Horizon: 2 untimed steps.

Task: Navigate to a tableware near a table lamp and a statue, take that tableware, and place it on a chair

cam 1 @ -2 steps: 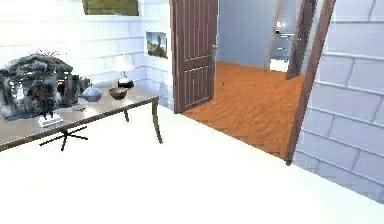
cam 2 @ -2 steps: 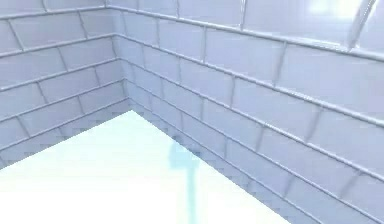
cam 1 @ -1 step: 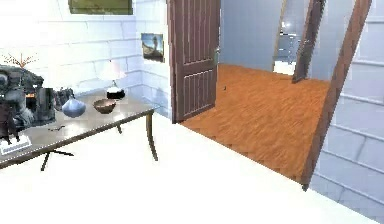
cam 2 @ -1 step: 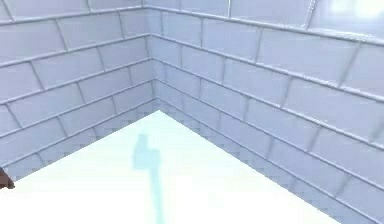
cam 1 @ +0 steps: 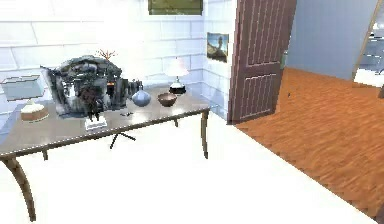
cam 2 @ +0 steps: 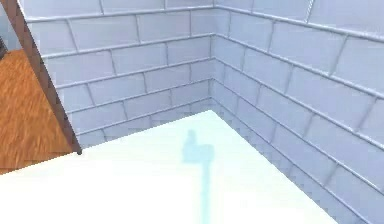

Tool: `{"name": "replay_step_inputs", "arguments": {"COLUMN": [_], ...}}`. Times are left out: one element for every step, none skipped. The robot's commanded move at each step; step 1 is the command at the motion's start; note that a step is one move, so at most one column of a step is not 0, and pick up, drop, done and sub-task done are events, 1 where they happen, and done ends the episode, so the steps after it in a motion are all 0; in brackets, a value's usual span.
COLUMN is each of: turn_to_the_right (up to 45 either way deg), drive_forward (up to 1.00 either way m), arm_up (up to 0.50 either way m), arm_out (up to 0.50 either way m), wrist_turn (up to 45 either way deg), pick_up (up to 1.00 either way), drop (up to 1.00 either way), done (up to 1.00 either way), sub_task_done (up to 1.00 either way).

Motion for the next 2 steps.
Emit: {"name": "replay_step_inputs", "arguments": {"turn_to_the_right": [-3.0,0.0], "drive_forward": [0.00,1.00], "arm_up": [0.00,0.00], "arm_out": [0.00,0.00], "wrist_turn": [0.0,0.0], "pick_up": [0.00,0.00], "drop": [0.00,0.00], "done": [0.00,0.00], "sub_task_done": [0.00,0.00]}}
